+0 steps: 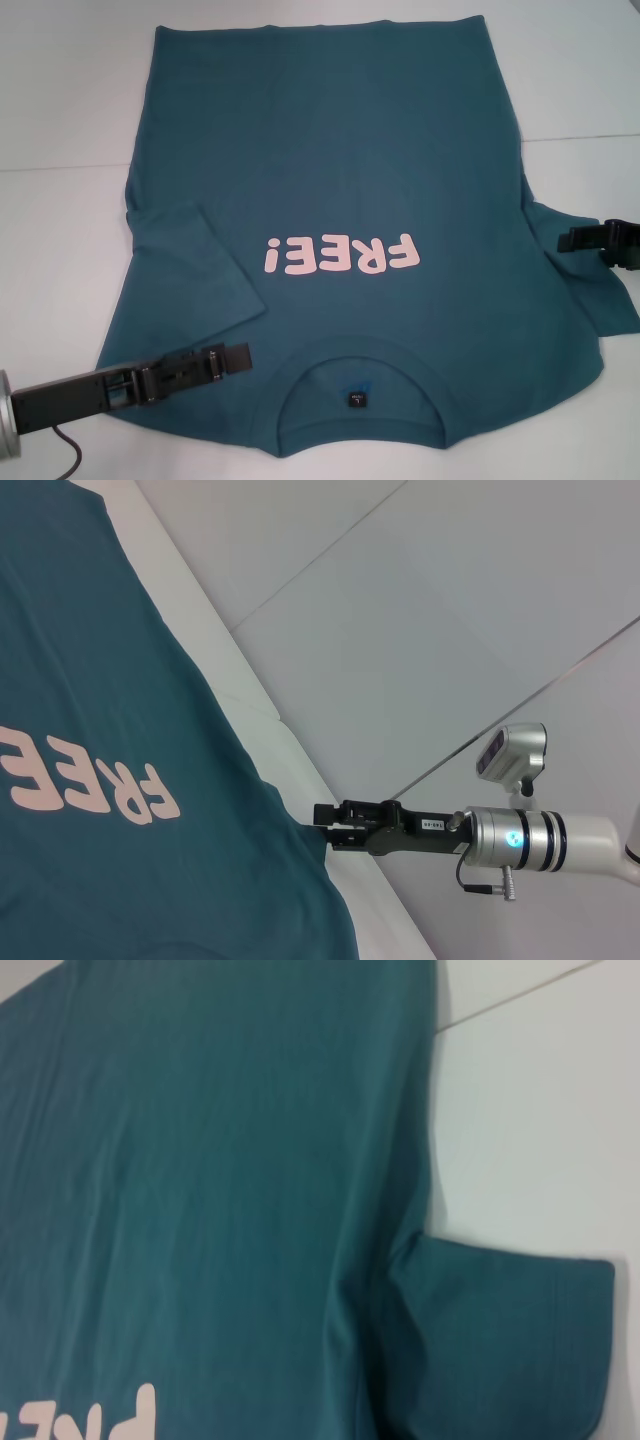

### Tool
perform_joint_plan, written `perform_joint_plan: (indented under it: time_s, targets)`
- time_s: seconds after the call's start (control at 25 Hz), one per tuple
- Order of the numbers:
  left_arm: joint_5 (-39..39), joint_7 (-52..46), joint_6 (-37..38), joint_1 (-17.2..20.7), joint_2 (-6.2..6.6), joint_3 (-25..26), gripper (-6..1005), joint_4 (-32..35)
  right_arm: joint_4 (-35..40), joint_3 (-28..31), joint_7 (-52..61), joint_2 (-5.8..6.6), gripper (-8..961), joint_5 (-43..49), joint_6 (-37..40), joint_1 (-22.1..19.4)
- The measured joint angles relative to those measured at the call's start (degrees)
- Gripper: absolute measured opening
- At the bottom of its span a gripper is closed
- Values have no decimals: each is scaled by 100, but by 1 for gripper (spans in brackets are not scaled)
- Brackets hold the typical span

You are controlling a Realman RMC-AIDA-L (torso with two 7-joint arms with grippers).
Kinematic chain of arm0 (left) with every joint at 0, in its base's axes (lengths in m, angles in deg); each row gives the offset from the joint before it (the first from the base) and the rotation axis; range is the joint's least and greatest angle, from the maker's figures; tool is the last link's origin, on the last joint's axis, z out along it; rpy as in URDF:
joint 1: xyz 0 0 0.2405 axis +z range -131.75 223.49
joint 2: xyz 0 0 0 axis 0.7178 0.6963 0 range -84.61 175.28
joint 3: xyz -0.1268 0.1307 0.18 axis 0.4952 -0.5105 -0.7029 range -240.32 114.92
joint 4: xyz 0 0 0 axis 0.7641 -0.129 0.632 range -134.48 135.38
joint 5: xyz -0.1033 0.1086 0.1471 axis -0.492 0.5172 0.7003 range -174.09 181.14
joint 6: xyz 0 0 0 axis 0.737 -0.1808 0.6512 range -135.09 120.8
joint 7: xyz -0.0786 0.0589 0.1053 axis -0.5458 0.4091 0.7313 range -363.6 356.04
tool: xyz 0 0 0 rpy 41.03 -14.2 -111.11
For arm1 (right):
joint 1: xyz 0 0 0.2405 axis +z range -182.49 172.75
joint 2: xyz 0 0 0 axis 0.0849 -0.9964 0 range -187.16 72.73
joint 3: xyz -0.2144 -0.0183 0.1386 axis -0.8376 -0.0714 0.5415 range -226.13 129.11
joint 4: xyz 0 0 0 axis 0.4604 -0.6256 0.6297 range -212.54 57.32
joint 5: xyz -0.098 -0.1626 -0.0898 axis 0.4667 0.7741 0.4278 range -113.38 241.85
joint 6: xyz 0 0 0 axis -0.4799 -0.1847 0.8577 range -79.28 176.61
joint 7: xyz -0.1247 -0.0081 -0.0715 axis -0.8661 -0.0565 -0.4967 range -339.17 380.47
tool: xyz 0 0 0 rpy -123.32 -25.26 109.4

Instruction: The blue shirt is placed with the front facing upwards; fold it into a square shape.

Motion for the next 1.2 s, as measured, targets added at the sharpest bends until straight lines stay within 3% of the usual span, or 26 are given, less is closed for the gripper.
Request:
perform_joint_plan:
  time_s: [0.16, 0.24, 0.48, 0.92, 1.12, 1.2]
  targets:
    - [-3, 0, 0, 1, 0, 0, 844, -5, -1, -28, 35, -3, 860, 6, -1, 25]
    - [-4, 0, 0, 1, 0, 0, 844, -6, -1, -30, 39, -4, 641, 11, -1, 26]
    - [-5, 0, 0, 1, 0, 0, 843, -9, -4, -24, 39, -1, 432, 15, -2, 14]
    - [-5, 0, 2, 1, 0, 0, 843, -9, 28, -9, 100, 20, 180, 21, -19, -37]
    - [-5, 0, 2, 3, 0, 6, 843, -9, 76, -2, 100, 40, 0, 20, 5, -49]
    - [-5, -2, 2, 11, 0, 9, 843, -9, 176, 42, 100, 59, 1, -1, 11, -87]
